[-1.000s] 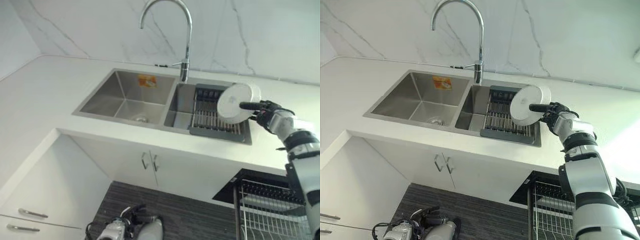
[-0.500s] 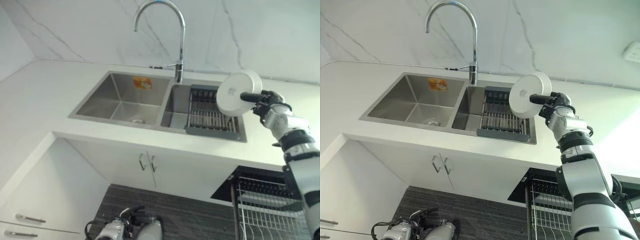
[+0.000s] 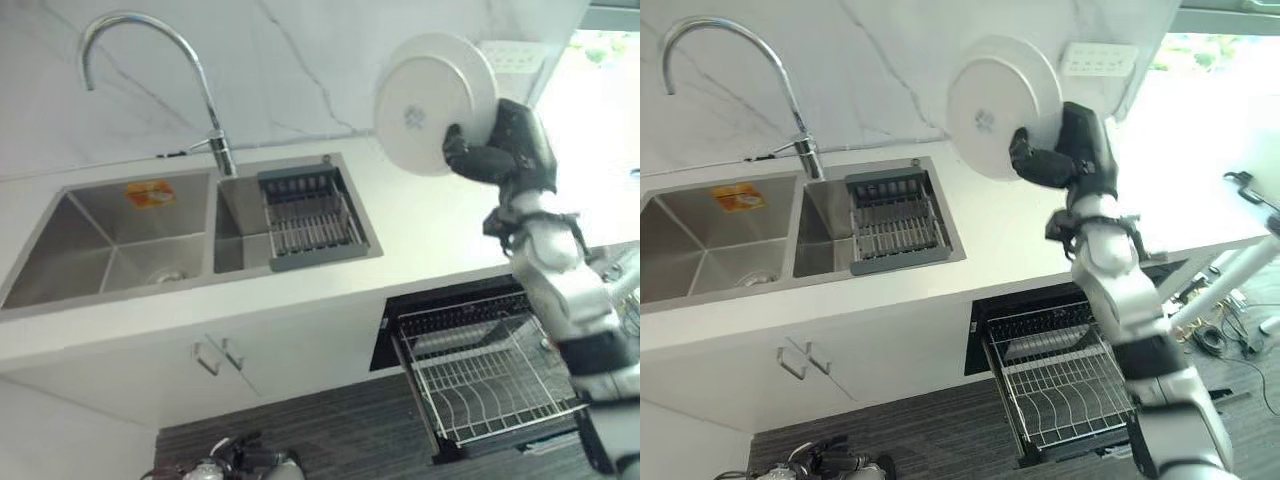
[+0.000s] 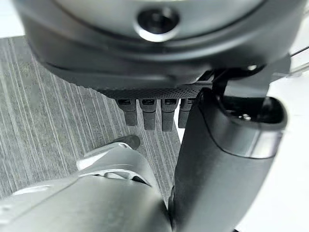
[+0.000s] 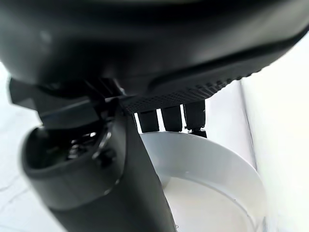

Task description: Place the dishes in the dishwasher.

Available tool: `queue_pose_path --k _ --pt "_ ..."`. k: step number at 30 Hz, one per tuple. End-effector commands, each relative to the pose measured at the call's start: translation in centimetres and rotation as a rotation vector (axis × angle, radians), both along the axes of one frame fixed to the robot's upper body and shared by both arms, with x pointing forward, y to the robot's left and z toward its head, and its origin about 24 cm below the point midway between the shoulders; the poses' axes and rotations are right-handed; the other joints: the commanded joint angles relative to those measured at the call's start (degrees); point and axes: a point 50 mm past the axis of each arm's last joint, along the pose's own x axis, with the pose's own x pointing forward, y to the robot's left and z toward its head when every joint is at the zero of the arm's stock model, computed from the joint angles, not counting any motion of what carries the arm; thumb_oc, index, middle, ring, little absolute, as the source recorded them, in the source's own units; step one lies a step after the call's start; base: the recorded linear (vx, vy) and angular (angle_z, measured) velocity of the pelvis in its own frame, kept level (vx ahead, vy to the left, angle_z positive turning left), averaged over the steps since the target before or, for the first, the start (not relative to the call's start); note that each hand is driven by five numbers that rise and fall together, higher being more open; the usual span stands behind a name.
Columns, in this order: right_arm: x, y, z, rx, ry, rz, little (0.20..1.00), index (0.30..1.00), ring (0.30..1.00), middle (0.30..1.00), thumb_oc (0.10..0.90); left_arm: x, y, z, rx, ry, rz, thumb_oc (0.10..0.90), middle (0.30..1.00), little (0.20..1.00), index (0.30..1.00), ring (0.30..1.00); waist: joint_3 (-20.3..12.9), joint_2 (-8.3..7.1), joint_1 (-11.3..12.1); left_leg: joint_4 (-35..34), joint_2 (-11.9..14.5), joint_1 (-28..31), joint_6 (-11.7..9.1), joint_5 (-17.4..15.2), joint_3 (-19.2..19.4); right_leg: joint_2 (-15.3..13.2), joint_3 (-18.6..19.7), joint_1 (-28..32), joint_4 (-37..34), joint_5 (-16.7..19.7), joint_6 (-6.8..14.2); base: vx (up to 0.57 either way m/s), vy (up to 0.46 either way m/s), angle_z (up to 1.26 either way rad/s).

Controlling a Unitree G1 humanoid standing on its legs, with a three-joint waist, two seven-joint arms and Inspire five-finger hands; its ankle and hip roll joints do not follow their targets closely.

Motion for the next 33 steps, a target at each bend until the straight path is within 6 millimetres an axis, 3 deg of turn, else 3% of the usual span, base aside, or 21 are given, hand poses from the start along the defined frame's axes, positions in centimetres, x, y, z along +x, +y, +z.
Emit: queue_pose_path --k 1,4,11,15,18,22,24,29,33 --pt "-2.7 -0.9 7.2 -0.114 -0.428 -0.092 0.300 0.300 0.300 0.300 0.400 -8.4 -0.7 -1.7 0.032 0.290 -0.098 0.800 0.900 0.900 0.900 0.900 -0.53 0.34 0.46 2.44 4.10 6.12 -2.74 -9.46 -0.89 -0.74 1.21 -4.34 -2.42 6.99 1.33 0.00 -0.016 -0.33" --pt "-4.0 -2.1 4.4 -0.256 -0.361 -0.172 0.300 0.300 0.300 0.300 0.400 -7.9 -1.4 -1.8 0.022 0.257 -0.100 0.800 0.900 0.900 0.900 0.900 0.27 0.81 -1.65 2.44 4.75 7.17 -2.69 -10.00 0.63 -0.34 2.43 -4.46 -2.42 6.84 1.32 -0.01 -0.012 -0.36" --pt "-4.8 -3.5 2.1 -0.475 -0.303 -0.309 0.300 0.300 0.300 0.300 0.400 -7.2 -1.2 -1.6 0.020 0.222 -0.088 0.800 0.900 0.900 0.900 0.900 0.84 1.37 -3.33 2.44 4.78 7.14 -2.44 -9.98 1.54 0.07 4.16 -5.66 -2.42 7.41 1.37 -0.02 0.010 -0.20" --pt "-4.7 -4.3 -0.2 -0.451 -0.228 -0.363 0.300 0.300 0.300 0.300 0.400 -7.4 -1.9 -1.8 0.007 0.222 -0.095 0.800 0.900 0.900 0.900 0.900 1.19 1.46 -3.77 2.44 4.76 7.56 -2.17 -10.26 1.82 0.29 4.90 -5.59 -2.42 7.35 1.25 -0.02 0.001 -0.12" --pt "-4.6 -4.2 -1.0 -0.496 -0.205 -0.367 0.300 0.300 0.300 0.300 0.400 -7.4 -2.2 -1.8 0.004 0.224 -0.099 0.800 0.900 0.900 0.900 0.900 1.31 1.54 -3.62 2.44 4.67 7.56 -2.15 -10.37 1.56 0.19 4.74 -5.52 -2.42 7.41 1.28 0.00 0.002 -0.02" --pt "-4.0 -4.3 -1.2 -0.682 -0.186 -0.377 0.300 0.300 0.300 0.300 0.400 -7.0 -1.9 -1.8 0.011 0.229 -0.092 0.800 0.900 0.900 0.900 0.900 1.31 1.44 -2.87 2.44 4.41 7.43 -2.15 -10.67 0.91 0.00 4.45 -5.22 -2.42 7.09 1.51 0.00 0.000 0.00" --pt "-3.7 -4.6 -1.6 -0.678 -0.154 -0.372 0.300 0.300 0.300 0.300 0.400 -6.9 -1.6 -1.7 0.014 0.227 -0.086 0.800 0.900 0.900 0.900 0.900 1.28 1.35 -2.60 2.44 4.31 7.24 -2.13 -10.65 0.67 -0.07 4.31 -5.23 -2.42 7.10 1.60 0.00 0.000 0.00" --pt "-3.0 -5.1 -4.1 -0.770 -0.046 -0.330 0.300 0.300 0.300 0.300 0.400 -7.0 -0.9 -1.5 0.021 0.237 -0.095 0.800 0.900 0.900 0.900 0.900 1.21 1.22 -1.48 2.44 3.92 6.42 -2.00 -10.30 -0.30 -0.25 3.52 -5.33 -2.42 7.23 1.49 -0.02 0.004 0.07" --pt "-2.6 -5.5 -7.5 -0.790 0.065 -0.301 0.300 0.300 0.300 0.300 0.400 -7.1 -0.4 -1.4 0.020 0.242 -0.095 0.800 0.900 0.900 0.900 0.900 1.13 1.16 -0.45 2.44 3.69 6.05 -1.97 -10.22 -1.09 -0.41 2.71 -5.03 -2.42 7.08 1.42 -0.01 0.009 0.12"
